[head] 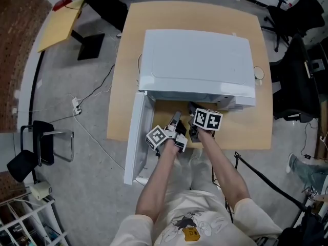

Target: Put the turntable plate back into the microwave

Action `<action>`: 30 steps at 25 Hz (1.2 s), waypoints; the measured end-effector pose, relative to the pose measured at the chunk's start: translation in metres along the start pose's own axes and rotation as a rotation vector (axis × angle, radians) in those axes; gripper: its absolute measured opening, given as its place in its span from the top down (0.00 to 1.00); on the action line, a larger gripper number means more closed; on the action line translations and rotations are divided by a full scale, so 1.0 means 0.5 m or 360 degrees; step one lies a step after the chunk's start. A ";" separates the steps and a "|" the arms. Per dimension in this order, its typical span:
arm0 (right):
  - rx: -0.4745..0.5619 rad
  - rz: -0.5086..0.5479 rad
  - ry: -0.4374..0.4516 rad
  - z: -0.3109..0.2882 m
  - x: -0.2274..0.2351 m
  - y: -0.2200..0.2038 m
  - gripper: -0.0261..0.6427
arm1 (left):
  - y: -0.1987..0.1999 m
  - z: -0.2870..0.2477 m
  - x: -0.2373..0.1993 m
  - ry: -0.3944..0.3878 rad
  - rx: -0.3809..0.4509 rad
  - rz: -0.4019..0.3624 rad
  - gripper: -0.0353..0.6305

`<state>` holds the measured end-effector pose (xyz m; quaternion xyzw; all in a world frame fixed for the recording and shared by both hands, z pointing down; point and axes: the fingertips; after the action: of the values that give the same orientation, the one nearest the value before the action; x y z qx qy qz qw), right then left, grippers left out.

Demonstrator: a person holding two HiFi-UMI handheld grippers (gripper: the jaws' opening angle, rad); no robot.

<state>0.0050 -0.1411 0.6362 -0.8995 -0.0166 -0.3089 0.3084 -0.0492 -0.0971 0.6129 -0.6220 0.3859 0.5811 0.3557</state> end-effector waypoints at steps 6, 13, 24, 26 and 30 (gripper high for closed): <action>0.0117 0.0005 0.0047 0.097 -0.020 -0.008 0.95 | -0.023 0.014 0.038 0.0109 -0.0144 -0.0388 0.95; 0.0248 0.0215 0.0010 0.206 -0.056 0.015 0.95 | -0.080 0.044 0.113 0.0285 -0.0404 -0.1257 0.95; 0.0249 0.0382 -0.0128 0.244 -0.055 -0.065 0.95 | -0.107 0.099 0.137 0.0494 -0.0493 -0.1908 0.95; 0.0233 0.0398 -0.0135 0.241 -0.058 -0.081 0.95 | -0.100 0.111 0.128 0.0503 -0.0504 -0.1893 0.95; 0.0252 0.0414 -0.0132 0.242 -0.062 -0.076 0.95 | -0.099 0.116 0.127 0.0490 -0.0521 -0.1908 0.95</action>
<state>0.0375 -0.0371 0.5648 -0.8790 0.0631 -0.2267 0.4148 -0.0292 -0.0276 0.5453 -0.8525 -0.0760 0.2368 0.4598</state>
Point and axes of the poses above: the fingertips, and each gripper's own axes: z backward along the fingers, x to its right, y out of its top, and after that the axes turned 2 degrees about -y, right-handed
